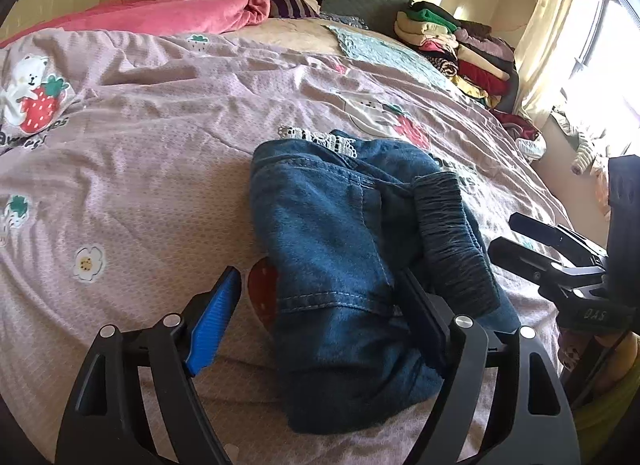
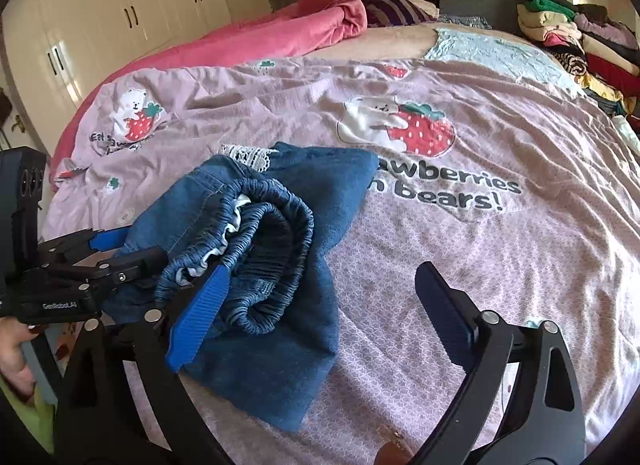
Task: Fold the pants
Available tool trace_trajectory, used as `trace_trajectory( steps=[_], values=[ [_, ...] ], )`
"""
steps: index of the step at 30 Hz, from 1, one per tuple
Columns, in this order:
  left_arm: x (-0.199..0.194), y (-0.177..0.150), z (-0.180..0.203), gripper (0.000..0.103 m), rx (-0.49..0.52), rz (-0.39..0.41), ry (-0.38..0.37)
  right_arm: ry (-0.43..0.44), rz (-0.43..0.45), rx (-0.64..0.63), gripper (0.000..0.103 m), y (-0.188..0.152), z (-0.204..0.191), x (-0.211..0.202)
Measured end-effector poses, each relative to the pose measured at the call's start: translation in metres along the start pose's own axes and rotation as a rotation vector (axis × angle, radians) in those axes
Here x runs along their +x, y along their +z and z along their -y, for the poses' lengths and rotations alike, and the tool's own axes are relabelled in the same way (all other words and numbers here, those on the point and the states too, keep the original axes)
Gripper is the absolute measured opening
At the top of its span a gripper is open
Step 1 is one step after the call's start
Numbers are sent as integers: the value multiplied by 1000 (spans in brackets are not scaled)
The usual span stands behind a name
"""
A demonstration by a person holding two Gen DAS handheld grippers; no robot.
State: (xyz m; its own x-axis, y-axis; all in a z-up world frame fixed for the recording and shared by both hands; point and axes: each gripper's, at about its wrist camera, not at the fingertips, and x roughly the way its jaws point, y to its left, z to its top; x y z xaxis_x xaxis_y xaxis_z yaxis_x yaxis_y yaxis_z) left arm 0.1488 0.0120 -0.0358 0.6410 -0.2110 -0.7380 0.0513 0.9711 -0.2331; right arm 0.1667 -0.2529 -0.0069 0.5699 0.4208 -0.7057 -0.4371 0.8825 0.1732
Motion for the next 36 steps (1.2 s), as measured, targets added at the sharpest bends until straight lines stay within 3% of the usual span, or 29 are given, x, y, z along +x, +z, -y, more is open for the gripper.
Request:
trace_trajectory(
  steps=[1, 2, 3, 36],
  values=[
    [-1, 0, 0, 81, -1, 2, 2, -1, 5, -1, 90, 1, 0, -2],
    [-4, 0, 0, 96, -2, 3, 5, -5, 13, -2, 91, 1, 0, -4],
    [-6, 0, 0, 98, -2, 7, 8, -10, 25, -3, 91, 1, 0, -7],
    [-87, -2, 24, 99, 40, 142, 59, -19, 173, -67, 94, 5, -21, -86]
  ],
)
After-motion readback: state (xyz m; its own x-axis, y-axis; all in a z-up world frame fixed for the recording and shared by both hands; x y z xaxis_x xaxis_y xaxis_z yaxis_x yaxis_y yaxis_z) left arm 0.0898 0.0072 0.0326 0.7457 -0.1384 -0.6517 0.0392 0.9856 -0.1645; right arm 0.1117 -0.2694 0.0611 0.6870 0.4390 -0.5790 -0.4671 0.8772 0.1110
